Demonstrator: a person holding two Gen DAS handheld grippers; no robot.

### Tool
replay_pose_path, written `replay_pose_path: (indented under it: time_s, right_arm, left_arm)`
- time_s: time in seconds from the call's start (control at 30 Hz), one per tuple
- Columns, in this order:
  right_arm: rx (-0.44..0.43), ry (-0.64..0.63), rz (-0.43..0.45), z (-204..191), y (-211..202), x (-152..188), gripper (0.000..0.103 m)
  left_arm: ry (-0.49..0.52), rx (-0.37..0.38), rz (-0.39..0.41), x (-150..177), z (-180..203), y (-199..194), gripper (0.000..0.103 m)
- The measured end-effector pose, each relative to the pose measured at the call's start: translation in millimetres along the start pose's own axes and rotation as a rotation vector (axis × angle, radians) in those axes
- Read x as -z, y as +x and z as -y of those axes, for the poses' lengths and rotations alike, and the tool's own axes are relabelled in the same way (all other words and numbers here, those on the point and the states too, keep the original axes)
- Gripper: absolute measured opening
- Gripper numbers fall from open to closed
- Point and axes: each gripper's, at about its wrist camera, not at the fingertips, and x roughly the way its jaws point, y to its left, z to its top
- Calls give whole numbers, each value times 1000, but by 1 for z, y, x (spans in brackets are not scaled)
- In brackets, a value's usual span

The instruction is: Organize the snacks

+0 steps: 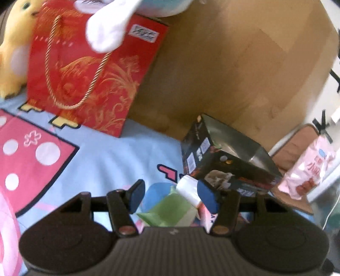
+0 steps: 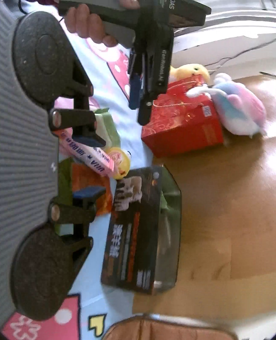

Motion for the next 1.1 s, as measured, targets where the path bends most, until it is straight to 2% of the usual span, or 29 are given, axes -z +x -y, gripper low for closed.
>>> replay_pose_path:
  time_s: [0.07, 0.13, 0.17, 0.27, 0.33, 0.4, 0.43, 0.5, 0.57, 0.7, 0.77, 0.83, 0.93, 1.1]
  right_arm:
    - [-13, 19, -16, 1, 16, -8, 46]
    - [-8, 31, -39, 2, 34, -12, 59]
    - [-11, 35, -54, 5, 44, -14, 60]
    - [-34, 43, -109, 5, 66, -13, 60]
    - [-29, 20, -118, 1, 75, -12, 60]
    - [-43, 26, -119, 2, 79, -12, 60]
    - [-56, 45, -124, 4, 81, -13, 56]
    - [-66, 68, -117, 8, 78, -14, 47]
    - [-77, 60, -88, 5, 68, -13, 47]
    - [-50, -53, 61, -19, 27, -16, 47]
    - [-28, -107, 136, -31, -1, -13, 47]
    - [1, -157, 181, -41, -28, -2, 47]
    - [45, -202, 164, -43, -59, 20, 47]
    - [74, -185, 5, -28, -85, 64, 47]
  left_arm:
    - [-16, -1, 14, 0, -2, 3, 55]
    - [-20, 3, -6, -6, -4, 11, 58]
    - [-18, 18, -25, -9, -1, 22, 58]
    - [2, 71, -78, -16, 8, 49, 60]
    - [11, 58, -106, -18, 11, 66, 60]
    - [-6, 71, -138, -15, 10, 76, 54]
    - [-16, 102, -140, -12, 10, 77, 46]
    - [15, 98, -110, -8, 16, 70, 43]
    - [35, 96, -85, -9, 24, 56, 42]
    - [59, 150, 16, -7, 47, 10, 42]
    - [83, 180, 47, 2, 60, -12, 42]
    - [102, 202, 45, 18, 72, -24, 42]
    - [119, 212, -11, 48, 86, -25, 43]
    - [163, 218, -141, 101, 102, -13, 42]
